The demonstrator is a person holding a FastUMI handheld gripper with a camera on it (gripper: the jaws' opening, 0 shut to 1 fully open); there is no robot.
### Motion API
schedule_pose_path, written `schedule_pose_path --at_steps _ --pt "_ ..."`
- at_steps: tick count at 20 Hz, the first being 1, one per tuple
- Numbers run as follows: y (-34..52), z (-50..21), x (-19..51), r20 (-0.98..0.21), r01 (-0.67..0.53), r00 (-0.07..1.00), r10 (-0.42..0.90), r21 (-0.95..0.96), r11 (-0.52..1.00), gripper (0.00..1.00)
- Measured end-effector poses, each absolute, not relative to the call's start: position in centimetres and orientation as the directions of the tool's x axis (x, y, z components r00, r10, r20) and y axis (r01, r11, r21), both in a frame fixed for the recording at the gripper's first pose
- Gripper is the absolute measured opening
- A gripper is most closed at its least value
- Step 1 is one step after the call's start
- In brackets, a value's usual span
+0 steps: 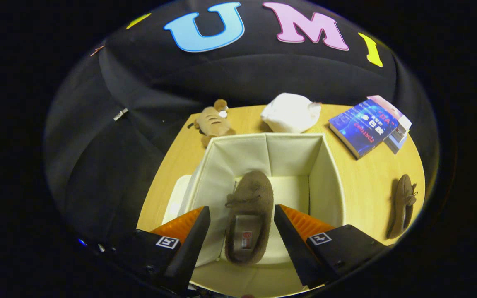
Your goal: Open the storage box then place both shoes into the box .Put the left shoe in first, then the right shoe, with the right side of both shoes facing outward in a uniform manner.
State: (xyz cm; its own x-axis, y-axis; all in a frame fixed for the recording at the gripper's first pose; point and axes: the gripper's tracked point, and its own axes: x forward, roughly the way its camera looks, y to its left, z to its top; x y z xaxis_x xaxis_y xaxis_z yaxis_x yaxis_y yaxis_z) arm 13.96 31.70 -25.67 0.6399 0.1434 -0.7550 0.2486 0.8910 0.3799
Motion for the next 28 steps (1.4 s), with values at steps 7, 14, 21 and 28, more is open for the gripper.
schedule_pose_path --at_steps 7,14,21,28 --pt "25.3 -20.6 11.4 -0.657 0.108 0.737 0.158 0.345 0.932 0.97" --pt "13.6 -19.6 5.8 -0.619 0.109 0.783 0.058 0.229 0.967 0.97" --pt "0.2 -23.3 -2.2 -0.68 0.245 0.726 -0.098 0.123 0.962 0.97" --pt "-7.9 -33.1 -9.9 -0.787 0.303 0.59 -0.178 0.012 0.953 0.95"
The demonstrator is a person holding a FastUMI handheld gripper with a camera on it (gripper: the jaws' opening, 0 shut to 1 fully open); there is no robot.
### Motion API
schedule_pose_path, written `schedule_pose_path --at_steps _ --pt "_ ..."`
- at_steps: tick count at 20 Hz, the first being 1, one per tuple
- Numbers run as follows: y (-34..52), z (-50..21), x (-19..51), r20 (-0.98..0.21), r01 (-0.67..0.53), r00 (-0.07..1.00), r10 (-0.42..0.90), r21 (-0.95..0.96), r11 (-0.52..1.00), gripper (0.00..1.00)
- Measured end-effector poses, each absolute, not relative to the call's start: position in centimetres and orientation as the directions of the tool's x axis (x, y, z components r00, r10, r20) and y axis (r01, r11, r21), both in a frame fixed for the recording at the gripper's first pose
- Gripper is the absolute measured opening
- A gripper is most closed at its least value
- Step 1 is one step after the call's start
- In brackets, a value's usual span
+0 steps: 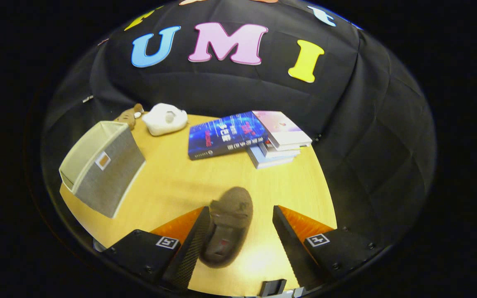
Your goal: Open the storage box then place both shoes into the box .Put the left shoe in first, then the right shoe, with the right side of both shoes facing outward in a uniform manner.
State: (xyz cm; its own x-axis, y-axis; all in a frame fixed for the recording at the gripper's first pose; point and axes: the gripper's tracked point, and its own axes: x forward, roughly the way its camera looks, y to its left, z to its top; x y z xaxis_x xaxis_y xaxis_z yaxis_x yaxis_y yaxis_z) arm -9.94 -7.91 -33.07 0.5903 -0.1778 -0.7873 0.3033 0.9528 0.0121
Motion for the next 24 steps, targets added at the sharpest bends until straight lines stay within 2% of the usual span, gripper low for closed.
schedule_pose_path --at_steps 4,10,11,15,16,18,19,21,24 --pt "-8.1 -37.8 -11.7 -0.839 0.29 0.525 -0.142 0.019 0.957 0.92" --pt "-7.8 -43.1 -11.4 -0.877 0.246 0.469 -0.1 0.021 0.969 0.8" --pt "-7.9 -43.4 -10.9 -0.876 0.249 0.472 -0.102 0.022 0.968 0.71" --pt "-7.8 -44.8 -9.9 -0.882 0.246 0.461 -0.095 0.024 0.969 0.54" --pt "-7.7 -45.3 -9.8 -0.887 0.24 0.451 -0.094 0.019 0.97 0.53" --pt "-7.9 -45.7 -9.9 -0.893 0.241 0.436 -0.111 -0.004 0.971 0.36" --pt "-8.3 -45.7 -9.9 -0.892 0.255 0.432 -0.131 -0.018 0.967 0.22" --pt "-8.2 -45.6 -10.0 -0.898 0.298 0.422 -0.12 0.012 0.955 0.08" --pt "-8.2 -45.2 -10.0 -0.901 0.364 0.425 -0.087 0.083 0.928 0.05"
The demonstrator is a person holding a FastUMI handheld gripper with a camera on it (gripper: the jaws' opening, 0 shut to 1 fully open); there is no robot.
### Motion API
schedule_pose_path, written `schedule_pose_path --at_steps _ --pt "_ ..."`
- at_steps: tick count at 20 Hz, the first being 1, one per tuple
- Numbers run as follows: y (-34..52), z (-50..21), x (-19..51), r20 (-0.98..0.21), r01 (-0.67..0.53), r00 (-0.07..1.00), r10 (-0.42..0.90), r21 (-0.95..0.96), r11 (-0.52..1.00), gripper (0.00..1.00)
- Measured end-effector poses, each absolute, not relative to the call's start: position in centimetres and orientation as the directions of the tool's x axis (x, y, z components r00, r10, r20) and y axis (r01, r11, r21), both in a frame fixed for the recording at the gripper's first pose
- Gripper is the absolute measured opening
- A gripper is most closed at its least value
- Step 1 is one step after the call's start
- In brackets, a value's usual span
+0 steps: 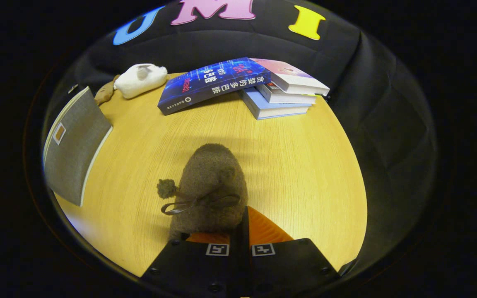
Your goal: Open the storage box then place both shoes into the box .Put the left shoe in first, then the right shoe, with the right side of both shoes facing outward in a uniform manner.
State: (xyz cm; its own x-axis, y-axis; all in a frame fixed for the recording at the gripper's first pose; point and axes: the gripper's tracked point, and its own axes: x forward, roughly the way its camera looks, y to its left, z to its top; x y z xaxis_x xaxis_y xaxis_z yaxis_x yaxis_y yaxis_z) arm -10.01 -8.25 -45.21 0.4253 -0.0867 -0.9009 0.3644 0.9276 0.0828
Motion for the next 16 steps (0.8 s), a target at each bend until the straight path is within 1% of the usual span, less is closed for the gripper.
schedule_pose_path --at_steps 6,12,16 --pt "-8.4 -41.3 -9.6 -0.874 0.421 0.474 -0.104 0.121 0.899 0.05" --pt "-7.1 -34.7 -6.3 -0.828 0.42 0.547 -0.125 0.142 0.896 0.05" --pt "-4.3 -29.4 -3.0 -0.79 0.412 0.602 -0.119 0.179 0.893 0.05"
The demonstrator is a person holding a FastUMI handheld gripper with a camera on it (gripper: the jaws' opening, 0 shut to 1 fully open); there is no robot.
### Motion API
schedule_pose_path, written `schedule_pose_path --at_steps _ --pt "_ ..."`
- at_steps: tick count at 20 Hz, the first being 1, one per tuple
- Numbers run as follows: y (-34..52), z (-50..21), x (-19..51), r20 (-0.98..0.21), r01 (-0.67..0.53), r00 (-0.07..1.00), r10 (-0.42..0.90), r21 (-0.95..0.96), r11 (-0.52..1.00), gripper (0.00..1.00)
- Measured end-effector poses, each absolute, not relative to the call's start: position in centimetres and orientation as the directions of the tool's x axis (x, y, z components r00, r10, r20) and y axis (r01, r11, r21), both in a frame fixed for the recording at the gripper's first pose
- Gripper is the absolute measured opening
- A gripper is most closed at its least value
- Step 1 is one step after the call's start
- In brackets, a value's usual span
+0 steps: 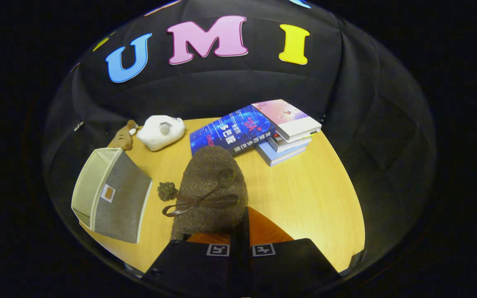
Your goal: Open the storage box then place both shoes into the box .Put the left shoe in first, then the right shoe, with the right side of both shoes facing outward in a uniform manner.
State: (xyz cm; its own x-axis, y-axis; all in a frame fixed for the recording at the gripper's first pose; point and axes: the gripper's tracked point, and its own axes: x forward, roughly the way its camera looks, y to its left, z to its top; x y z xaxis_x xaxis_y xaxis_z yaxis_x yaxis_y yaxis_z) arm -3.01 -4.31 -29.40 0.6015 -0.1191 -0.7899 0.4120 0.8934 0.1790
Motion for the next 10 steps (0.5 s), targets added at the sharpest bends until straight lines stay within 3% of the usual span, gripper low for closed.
schedule_pose_path --at_steps 10 --pt "7.4 -20.1 5.3 -0.717 0.321 0.696 -0.035 0.267 0.909 0.05"
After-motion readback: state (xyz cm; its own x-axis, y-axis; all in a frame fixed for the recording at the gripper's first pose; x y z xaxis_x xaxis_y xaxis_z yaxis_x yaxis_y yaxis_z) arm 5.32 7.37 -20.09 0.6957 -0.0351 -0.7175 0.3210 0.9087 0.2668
